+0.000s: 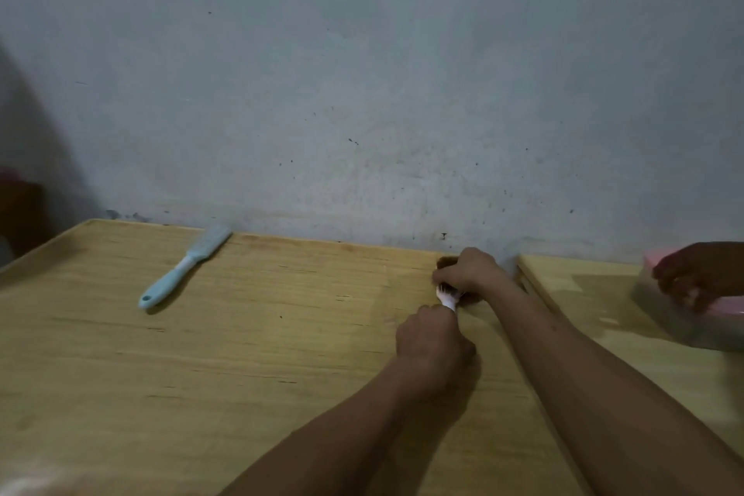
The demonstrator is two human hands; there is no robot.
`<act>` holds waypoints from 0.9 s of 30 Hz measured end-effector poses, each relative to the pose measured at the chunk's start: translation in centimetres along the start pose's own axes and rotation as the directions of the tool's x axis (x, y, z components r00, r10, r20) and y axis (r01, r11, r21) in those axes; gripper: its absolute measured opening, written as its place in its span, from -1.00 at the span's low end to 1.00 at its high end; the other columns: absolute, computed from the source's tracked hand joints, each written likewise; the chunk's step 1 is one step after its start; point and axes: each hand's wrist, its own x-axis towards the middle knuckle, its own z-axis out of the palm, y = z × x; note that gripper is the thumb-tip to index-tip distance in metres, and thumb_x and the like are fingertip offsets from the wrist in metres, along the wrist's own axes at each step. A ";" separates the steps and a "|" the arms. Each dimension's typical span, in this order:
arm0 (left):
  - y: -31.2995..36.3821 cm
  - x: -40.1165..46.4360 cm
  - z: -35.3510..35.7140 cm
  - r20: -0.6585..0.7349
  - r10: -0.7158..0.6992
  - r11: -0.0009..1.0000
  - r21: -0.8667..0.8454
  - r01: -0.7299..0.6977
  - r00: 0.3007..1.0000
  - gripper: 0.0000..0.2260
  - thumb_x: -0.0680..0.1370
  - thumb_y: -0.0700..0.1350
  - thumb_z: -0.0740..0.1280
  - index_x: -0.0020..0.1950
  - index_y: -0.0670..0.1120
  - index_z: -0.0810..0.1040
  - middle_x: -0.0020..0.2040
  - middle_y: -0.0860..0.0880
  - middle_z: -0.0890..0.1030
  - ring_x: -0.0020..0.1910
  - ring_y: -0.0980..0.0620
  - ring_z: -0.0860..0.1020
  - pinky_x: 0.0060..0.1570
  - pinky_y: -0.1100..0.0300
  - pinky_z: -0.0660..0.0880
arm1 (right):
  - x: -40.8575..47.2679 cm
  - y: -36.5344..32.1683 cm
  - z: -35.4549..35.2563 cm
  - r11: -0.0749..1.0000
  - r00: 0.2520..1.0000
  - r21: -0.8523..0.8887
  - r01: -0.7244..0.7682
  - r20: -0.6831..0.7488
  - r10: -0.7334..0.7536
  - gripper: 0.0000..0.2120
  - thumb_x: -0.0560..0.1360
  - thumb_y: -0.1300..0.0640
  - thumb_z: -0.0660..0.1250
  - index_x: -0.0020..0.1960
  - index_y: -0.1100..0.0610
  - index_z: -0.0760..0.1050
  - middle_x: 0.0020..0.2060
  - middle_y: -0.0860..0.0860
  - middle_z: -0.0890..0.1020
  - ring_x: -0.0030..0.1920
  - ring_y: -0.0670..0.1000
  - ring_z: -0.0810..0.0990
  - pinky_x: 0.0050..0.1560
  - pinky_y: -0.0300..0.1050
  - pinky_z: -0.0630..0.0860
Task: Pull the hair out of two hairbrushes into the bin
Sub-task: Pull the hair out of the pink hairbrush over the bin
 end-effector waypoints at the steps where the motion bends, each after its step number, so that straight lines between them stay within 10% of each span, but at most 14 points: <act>1: 0.0 0.0 -0.2 0.009 -0.026 0.998 -0.062 0.027 1.000 -0.51 0.52 -0.02 0.41 0.38 -0.16 0.41 0.09 -0.17 0.60 0.08 -0.17 0.59 -0.02 0.00 0.53 | 0.0 0.0 0.0 0.999 1.000 0.051 0.000 -0.008 0.000 -0.75 0.45 0.08 0.50 -0.24 0.20 0.50 -0.31 0.11 0.58 -0.29 0.07 0.60 -0.37 -0.13 0.56; 7: -2.8 -0.4 -3.0 0.201 -0.269 0.694 -0.638 0.335 0.942 -0.61 0.44 -0.13 0.35 0.23 -0.21 0.40 -0.04 -0.14 0.55 -0.26 -0.02 0.55 -0.32 0.15 0.49 | -2.0 -3.7 -1.1 0.912 0.996 0.403 0.072 0.023 -0.088 -0.71 0.39 0.13 0.54 -0.01 0.30 0.64 -0.19 0.18 0.69 -0.27 0.10 0.67 -0.32 -0.08 0.64; 11: -5.6 -2.6 -5.4 0.139 -0.332 0.473 -0.831 0.293 0.933 -0.71 0.52 -0.19 0.25 0.21 -0.28 0.44 -0.22 -0.16 0.51 -0.44 -0.03 0.45 -0.43 0.16 0.37 | -5.3 -8.5 -0.7 0.883 0.968 0.425 0.199 0.053 -0.244 -0.74 0.41 0.08 0.55 -0.04 0.26 0.66 -0.25 0.13 0.69 -0.32 0.06 0.64 -0.28 -0.09 0.65; 16: -11.3 -8.0 -9.3 -0.079 -0.445 0.489 -0.856 0.168 0.892 -0.82 0.56 -0.08 0.22 -0.03 -0.19 0.48 -0.32 -0.08 0.41 -0.51 0.00 0.34 -0.51 0.24 0.25 | -9.6 -14.3 1.6 0.781 0.913 0.573 0.248 0.132 -0.387 -0.54 0.47 -0.07 0.53 0.15 0.29 0.62 -0.04 0.17 0.76 -0.07 0.10 0.76 -0.18 -0.08 0.70; 27: -22.1 -22.5 -16.3 -0.252 -0.636 0.470 -0.876 0.107 0.729 -0.65 0.58 0.07 0.07 -0.14 -0.17 0.46 -0.38 -0.08 0.36 -0.55 0.02 0.25 -0.51 0.21 0.17 | -20.7 -24.1 10.2 0.765 0.665 0.542 0.349 0.432 -0.609 -0.76 0.51 0.12 0.54 0.05 0.29 0.69 -0.13 0.14 0.72 -0.21 0.04 0.70 -0.21 -0.14 0.65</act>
